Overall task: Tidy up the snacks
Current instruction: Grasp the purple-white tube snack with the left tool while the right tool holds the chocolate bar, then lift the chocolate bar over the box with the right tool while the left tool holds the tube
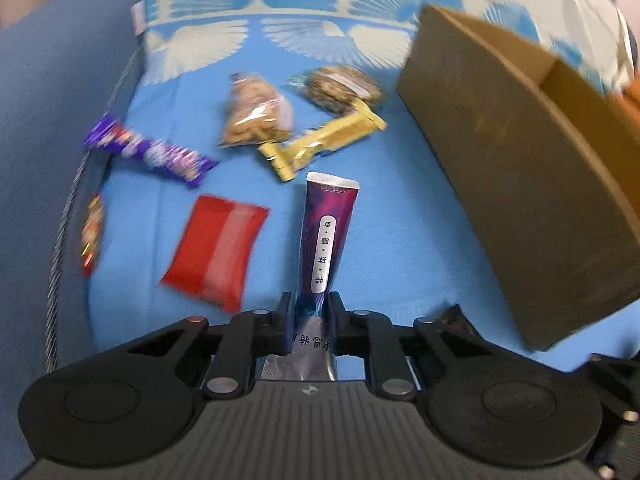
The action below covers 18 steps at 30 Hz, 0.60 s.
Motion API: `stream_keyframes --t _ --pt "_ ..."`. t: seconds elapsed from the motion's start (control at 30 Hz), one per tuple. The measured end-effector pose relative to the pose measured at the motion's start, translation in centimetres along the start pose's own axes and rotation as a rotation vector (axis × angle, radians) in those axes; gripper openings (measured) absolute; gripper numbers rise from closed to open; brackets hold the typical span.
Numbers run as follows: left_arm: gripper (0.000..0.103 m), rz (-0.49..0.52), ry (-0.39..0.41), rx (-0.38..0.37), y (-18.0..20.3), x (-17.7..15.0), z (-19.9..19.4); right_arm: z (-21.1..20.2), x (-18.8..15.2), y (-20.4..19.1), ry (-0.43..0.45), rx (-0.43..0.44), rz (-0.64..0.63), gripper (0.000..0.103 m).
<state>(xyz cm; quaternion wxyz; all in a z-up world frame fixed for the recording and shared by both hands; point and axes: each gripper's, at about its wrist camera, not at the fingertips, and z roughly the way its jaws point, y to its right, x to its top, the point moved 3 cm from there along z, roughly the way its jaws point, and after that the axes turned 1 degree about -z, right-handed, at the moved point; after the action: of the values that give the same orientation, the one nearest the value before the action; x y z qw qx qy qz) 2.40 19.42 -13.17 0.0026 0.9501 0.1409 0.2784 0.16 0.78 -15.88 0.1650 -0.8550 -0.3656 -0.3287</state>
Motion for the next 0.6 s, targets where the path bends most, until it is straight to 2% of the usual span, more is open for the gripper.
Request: stream_keyframes --t 0.17,0.33,0.6 --pt "0.018 -0.152 -0.071 -0.077 -2.5 -3.1 -2.9 -0.7 0.3 -0.2 0.051 -0.008 -0.014 0.041" --pt "0.019 -0.231 -0.117 -0.074 -3.9 -5.2 -3.3 -0.3 0.1 -0.5 0.032 -0.019 -0.017 0.041" --pt "0.025 -0.225 -0.121 -0.051 -3.8 -5.4 -2.9 -0.1 -0.4 -0.4 0.007 -0.023 -0.022 0.045"
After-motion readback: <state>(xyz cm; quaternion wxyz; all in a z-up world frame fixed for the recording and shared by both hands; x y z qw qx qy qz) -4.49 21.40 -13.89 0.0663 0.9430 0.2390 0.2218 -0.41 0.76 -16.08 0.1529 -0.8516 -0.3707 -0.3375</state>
